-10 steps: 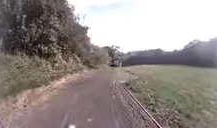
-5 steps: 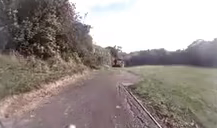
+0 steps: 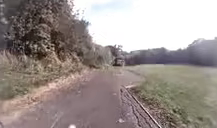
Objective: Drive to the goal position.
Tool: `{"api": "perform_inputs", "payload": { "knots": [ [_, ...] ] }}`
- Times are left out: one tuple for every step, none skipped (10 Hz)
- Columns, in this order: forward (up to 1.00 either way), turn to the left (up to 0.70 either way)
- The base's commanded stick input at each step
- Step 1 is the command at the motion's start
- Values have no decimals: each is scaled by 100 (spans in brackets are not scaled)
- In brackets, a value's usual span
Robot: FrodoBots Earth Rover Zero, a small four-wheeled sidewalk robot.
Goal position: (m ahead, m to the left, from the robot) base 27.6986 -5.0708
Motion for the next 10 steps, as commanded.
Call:
{"api": "perform_inputs", "payload": {
  "knots": [
    [70, -21],
    [70, -27],
    [70, -7],
    [70, -1],
    [70, 0],
    [70, 0],
    [70, 0],
    [70, 0],
    [70, 0],
    [70, 0]
  ]
}}
